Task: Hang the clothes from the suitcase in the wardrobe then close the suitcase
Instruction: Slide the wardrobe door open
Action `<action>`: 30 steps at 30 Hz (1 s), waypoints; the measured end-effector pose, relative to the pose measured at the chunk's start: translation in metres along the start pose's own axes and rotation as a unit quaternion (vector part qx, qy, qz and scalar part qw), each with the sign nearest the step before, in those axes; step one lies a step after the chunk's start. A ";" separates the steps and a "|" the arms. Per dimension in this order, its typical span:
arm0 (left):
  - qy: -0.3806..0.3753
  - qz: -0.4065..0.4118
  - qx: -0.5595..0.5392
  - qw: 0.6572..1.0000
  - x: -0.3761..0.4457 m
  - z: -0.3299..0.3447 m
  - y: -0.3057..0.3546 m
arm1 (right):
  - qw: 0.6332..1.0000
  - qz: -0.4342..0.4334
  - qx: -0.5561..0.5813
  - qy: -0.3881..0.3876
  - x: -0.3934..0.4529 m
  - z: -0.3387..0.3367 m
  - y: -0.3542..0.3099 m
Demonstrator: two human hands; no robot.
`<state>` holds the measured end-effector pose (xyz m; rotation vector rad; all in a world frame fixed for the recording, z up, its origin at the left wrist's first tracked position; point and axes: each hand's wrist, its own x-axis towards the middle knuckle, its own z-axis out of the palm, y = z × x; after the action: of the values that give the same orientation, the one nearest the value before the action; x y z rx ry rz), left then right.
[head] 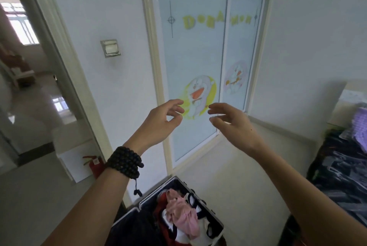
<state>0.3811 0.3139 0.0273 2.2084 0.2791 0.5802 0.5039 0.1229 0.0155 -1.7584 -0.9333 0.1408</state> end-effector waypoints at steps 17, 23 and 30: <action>0.057 -0.029 0.039 0.997 0.320 0.038 -0.112 | 0.998 -0.041 0.044 -0.025 0.342 -0.022 0.144; 0.130 -0.054 0.147 0.979 0.490 0.103 -0.140 | 0.993 -0.094 0.056 -0.036 0.525 -0.085 0.243; 0.169 -0.075 0.282 0.941 0.627 0.121 -0.154 | 0.970 -0.203 -0.090 -0.099 0.696 -0.096 0.301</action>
<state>0.9852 0.5721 0.0382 2.5870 0.8794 0.8776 1.1849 0.4693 0.0342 -1.6977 -1.4702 -0.0363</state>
